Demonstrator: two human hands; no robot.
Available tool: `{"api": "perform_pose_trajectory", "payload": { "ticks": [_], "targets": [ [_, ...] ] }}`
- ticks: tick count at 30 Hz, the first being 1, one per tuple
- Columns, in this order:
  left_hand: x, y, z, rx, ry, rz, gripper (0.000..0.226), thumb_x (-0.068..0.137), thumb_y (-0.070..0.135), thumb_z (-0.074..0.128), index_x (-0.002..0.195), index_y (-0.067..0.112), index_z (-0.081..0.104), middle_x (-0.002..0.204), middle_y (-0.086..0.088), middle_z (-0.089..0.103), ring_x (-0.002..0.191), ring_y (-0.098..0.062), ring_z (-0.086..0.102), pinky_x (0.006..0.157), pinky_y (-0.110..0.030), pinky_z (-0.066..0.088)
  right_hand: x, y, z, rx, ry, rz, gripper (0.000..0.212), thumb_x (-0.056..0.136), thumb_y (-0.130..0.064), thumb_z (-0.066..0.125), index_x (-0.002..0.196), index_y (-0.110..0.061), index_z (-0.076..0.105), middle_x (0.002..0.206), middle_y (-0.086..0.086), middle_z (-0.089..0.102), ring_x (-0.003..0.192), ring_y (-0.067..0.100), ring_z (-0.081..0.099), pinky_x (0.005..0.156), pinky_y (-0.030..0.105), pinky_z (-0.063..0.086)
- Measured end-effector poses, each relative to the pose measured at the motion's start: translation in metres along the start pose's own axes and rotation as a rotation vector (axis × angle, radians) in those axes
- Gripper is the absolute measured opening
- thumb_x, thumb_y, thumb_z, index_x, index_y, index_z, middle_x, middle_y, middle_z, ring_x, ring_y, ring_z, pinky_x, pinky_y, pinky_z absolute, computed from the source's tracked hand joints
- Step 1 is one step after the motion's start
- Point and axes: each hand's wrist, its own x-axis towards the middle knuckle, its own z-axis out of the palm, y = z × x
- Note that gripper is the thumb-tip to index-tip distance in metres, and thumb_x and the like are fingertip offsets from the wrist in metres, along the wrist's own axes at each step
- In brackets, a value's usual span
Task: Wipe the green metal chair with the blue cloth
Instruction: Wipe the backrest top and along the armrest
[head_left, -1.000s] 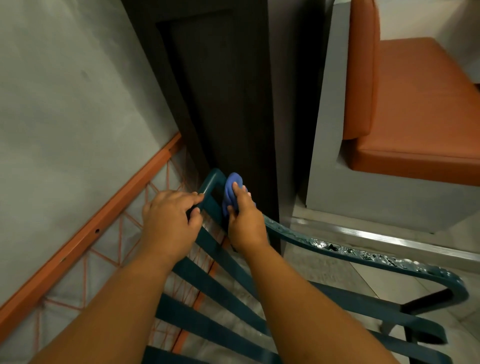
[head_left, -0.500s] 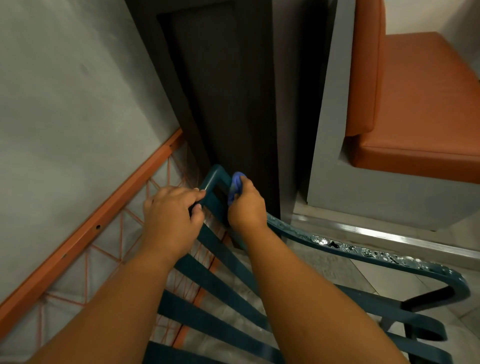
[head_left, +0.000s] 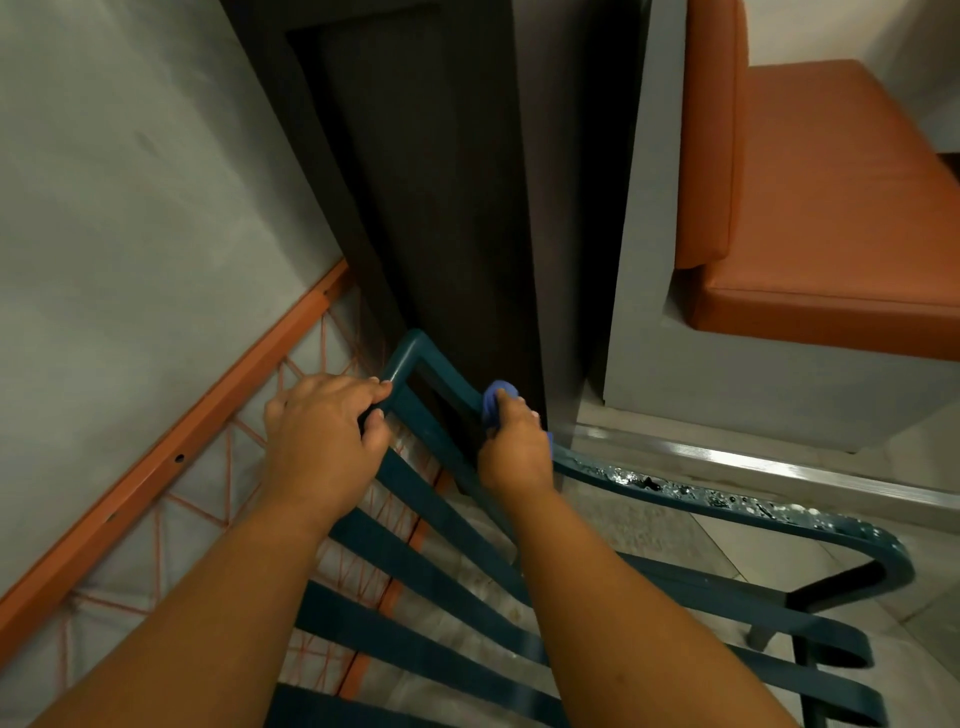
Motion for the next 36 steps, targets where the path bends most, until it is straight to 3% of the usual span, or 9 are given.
{"api": "perform_pose_trajectory", "payload": {
  "ticks": [5,10,12,17,20,23,28,33,36],
  "targets": [
    [-0.002,0.002,-0.002,0.018,0.009,-0.007,0.026,0.083,0.014,0.063,0.107,0.022,0.071,0.107,0.004,0.069,0.106,-0.023,0.056,0.088,-0.044,0.035,-0.027,0.017,0.005,0.136,-0.026,-0.175,0.061,0.097,-0.001,0.043,0.149,-0.030,0.029,0.161,-0.001,0.014,0.148,0.014,0.005,0.120,0.031,0.012],
    [0.000,0.000,0.000,0.020,-0.008,0.003,0.027,0.084,0.016,0.061,0.108,0.024,0.070,0.107,0.005,0.069,0.105,-0.022,0.057,0.087,-0.045,0.037,-0.005,-0.014,-0.007,0.093,0.000,0.042,0.049,0.097,-0.011,0.048,0.143,-0.025,0.036,0.142,0.008,0.041,0.132,0.028,0.039,0.105,0.037,0.037],
    [0.000,-0.001,0.000,0.024,-0.008,0.004,0.026,0.084,0.015,0.062,0.108,0.024,0.070,0.107,0.004,0.069,0.105,-0.023,0.057,0.087,-0.044,0.037,-0.006,-0.034,-0.010,0.214,-0.058,-0.008,0.051,0.098,-0.018,0.048,0.145,-0.031,0.033,0.144,0.008,0.042,0.130,0.027,0.043,0.105,0.037,0.038],
    [0.000,-0.002,0.001,0.019,0.012,0.014,0.027,0.083,0.021,0.056,0.105,0.023,0.071,0.104,0.003,0.070,0.102,-0.023,0.058,0.085,-0.044,0.038,-0.019,-0.026,-0.007,0.304,-0.112,-0.248,0.057,0.098,-0.008,0.045,0.147,-0.032,0.031,0.158,0.001,0.025,0.146,0.015,0.018,0.115,0.026,0.015],
    [0.000,-0.002,0.000,0.017,0.016,0.016,0.026,0.084,0.018,0.058,0.105,0.024,0.071,0.104,0.005,0.070,0.103,-0.023,0.058,0.086,-0.044,0.038,-0.008,-0.022,-0.013,0.128,-0.045,-0.038,0.057,0.092,-0.002,0.049,0.143,-0.025,0.037,0.140,0.007,0.045,0.128,0.023,0.045,0.108,0.037,0.039],
    [0.000,-0.001,0.001,0.027,0.009,0.024,0.026,0.083,0.017,0.060,0.106,0.023,0.071,0.104,0.005,0.070,0.103,-0.022,0.058,0.086,-0.042,0.037,0.008,-0.049,-0.022,0.214,-0.084,0.106,0.043,0.094,-0.012,0.052,0.132,-0.029,0.046,0.127,0.005,0.055,0.112,0.023,0.055,0.094,0.036,0.048],
    [0.002,-0.005,0.004,0.007,-0.026,0.037,0.035,0.080,0.024,0.048,0.106,0.021,0.070,0.105,0.003,0.070,0.101,-0.022,0.061,0.088,-0.046,0.044,0.004,-0.090,-0.022,0.401,-0.121,-0.367,0.044,0.097,-0.014,0.048,0.139,-0.028,0.044,0.139,0.000,0.049,0.124,0.016,0.048,0.103,0.032,0.042],
    [0.003,-0.005,0.005,-0.072,-0.023,0.043,0.035,0.079,0.020,0.049,0.106,0.015,0.071,0.106,-0.001,0.070,0.098,-0.021,0.064,0.088,-0.051,0.047,0.044,-0.083,-0.036,0.469,-0.260,-0.077,0.024,0.094,-0.023,0.046,0.114,-0.031,0.058,0.112,0.005,0.058,0.104,0.023,0.055,0.087,0.040,0.048],
    [0.002,-0.005,0.006,-0.092,-0.021,0.054,0.034,0.079,0.019,0.050,0.105,0.015,0.071,0.104,0.000,0.070,0.097,-0.020,0.064,0.088,-0.051,0.047,0.047,-0.085,-0.036,0.613,-0.326,-0.069,0.024,0.092,-0.019,0.045,0.108,-0.030,0.061,0.111,0.005,0.058,0.102,0.023,0.055,0.078,0.035,0.047]
  ]
}}
